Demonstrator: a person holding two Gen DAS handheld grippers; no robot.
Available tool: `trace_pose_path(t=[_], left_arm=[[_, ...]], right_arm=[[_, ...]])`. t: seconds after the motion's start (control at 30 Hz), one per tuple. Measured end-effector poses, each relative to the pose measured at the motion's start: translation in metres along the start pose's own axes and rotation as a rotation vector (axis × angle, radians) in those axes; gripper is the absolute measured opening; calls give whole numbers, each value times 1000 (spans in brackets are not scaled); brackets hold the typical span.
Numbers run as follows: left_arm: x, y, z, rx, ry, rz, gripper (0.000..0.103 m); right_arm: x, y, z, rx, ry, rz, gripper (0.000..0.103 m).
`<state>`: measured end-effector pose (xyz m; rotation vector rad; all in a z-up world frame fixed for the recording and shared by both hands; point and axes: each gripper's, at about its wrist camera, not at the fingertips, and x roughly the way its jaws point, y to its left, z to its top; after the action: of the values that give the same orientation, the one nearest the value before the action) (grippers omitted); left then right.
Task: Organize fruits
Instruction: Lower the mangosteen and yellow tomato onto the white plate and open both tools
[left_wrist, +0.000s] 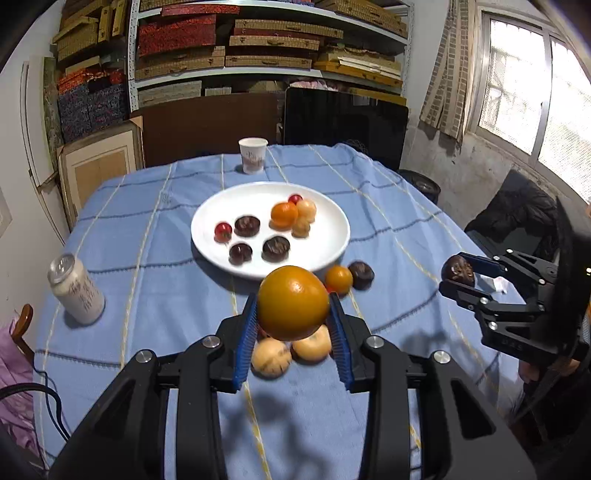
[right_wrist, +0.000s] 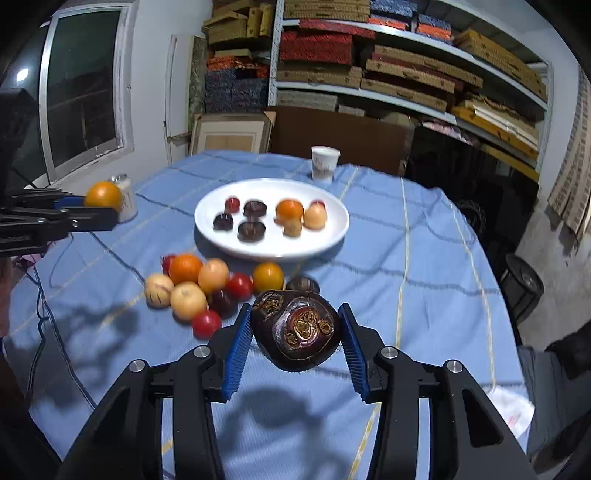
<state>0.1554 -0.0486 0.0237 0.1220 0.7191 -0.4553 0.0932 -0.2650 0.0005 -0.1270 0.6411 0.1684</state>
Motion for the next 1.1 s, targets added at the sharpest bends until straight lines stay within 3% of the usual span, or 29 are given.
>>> trace_pose_path(t=[0.23,0.4,0.63,0.9,0.93,0.97,1.0,1.1], left_arm=[[39,11,58,-15,2,10,36],[87,31,92,-72,30,0,36],[160,56,116,-114,77,26,36],[227,77,117,-174,152,53,36],[231,80,116,-182,157,55,43],[233,82,116,-189,156,57,61],[231,84,117,-189,139,72,67],[220,86,120,-186,101,79,71]], right_arm=[[38,-13,72,8,-20,13,47],[95,-18,103,10,22,14,47],[165,-25,109,36,85,27,47],[219,-27,102,55,147,65,48],[220,-27,102,55,141,57,52],[219,-28,103,58,130,50,56],[217,-29,104,61,121,46,62],[209,-32,105,70,113,44,62]])
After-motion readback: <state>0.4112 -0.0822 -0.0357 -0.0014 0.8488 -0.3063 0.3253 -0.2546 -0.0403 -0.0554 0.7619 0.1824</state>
